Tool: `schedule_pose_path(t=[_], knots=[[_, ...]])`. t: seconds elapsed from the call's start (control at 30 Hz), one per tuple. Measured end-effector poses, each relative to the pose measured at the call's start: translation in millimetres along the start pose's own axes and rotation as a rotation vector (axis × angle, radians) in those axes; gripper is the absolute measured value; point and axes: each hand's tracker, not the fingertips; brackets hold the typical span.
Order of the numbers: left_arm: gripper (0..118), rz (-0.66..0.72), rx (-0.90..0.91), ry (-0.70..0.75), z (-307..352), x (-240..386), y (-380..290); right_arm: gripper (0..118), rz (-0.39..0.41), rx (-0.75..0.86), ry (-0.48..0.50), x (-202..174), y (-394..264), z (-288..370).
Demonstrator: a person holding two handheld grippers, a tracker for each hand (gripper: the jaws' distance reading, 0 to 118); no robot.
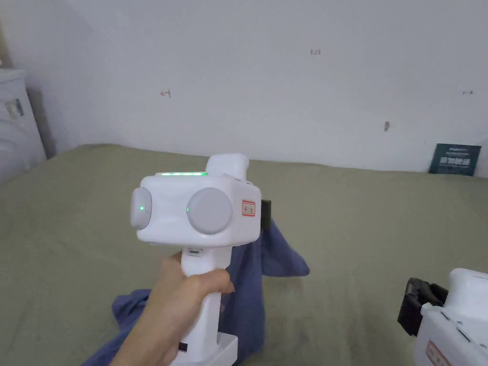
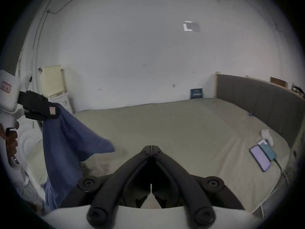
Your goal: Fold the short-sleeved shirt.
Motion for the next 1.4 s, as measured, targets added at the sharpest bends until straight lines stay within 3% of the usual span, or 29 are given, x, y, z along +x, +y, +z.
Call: schedule_pose_path(t=[0.13,0.17,0.27,0.33,0.4,0.5,0.67,0.7,0.73,0.77,0.8,1.0,1.03,1.07,1.2,1.3,1.4], knots=[[3,0.049,-0.055,-0.309,-19.2,78.2,-10.1,0,-0.02,0.029,-0.118,48.6,6.2,22.8],[3,0.007,-0.065,-0.329,-29.9,100.5,-18.7,0,-0.018,0.025,-0.163,60.0,5.4,27.7],[3,-0.184,-0.18,-0.199,-72.7,159.9,-65.6,0,-0.028,0.002,-0.216,89.4,-1.5,38.1],[3,-0.201,-0.317,-0.249,-113.1,175.7,-115.0,0,-0.032,-0.033,-0.254,105.6,-8.7,43.2],[3,-0.197,-0.489,-0.206,-144.5,182.1,-166.4,0,-0.023,-0.059,-0.275,116.3,-17.0,45.6],[3,-0.193,-0.612,-0.207,-164.8,185.8,-223.3,0,-0.018,-0.105,-0.305,126.1,-28.2,45.4],[6,-0.238,-0.574,-0.195,-166.5,182.3,-233.4,0,-0.037,-0.142,-0.309,129.3,-39.9,38.0],[18,-0.228,-0.588,-0.207,-168.2,180.5,-228.2,0,-0.04,-0.146,-0.307,127.8,-40.7,36.2],[42,-0.214,-0.614,-0.249,-168.6,178.3,-222.6,0,-0.042,-0.152,-0.303,124.9,-40.8,33.7],[79,-0.201,-0.632,-0.276,-167.4,174.3,-215.5,0,-0.038,-0.156,-0.292,121.5,-40.7,31.2],[90,-0.175,-0.633,-0.28,-164.8,169.5,-207.4,0,-0.029,-0.157,-0.278,118.5,-40.6,30.1],[83,-0.081,-0.443,-0.235,-113.4,109.1,-151.5,0,0.027,-0.158,-0.185,84.5,-35.4,19.0],[73,-0.071,-0.414,-0.202,-103.8,94.3,-144.1,0,0.032,-0.157,-0.156,77.0,-35.5,16.9],[40,-0.069,-0.388,-0.147,-94.8,78.6,-137.3,0,0.04,-0.159,-0.139,69.8,-36.3,14.9],[3,-0.049,-0.36,0.055,-66.7,22.4,-143.2,0,0.092,-0.188,-0.098,41.0,-46.0,5.9],[0,0.085,-0.379,0.071,-52.6,-21.0,-166.8,0,0.155,-0.224,-0.079,20.2,-59.6,-0.9],[0,0.084,-0.393,0.163,-52.7,-47.4,-181.9,0,0.116,-0.255,-0.023,9.7,-70.3,-9.5]])
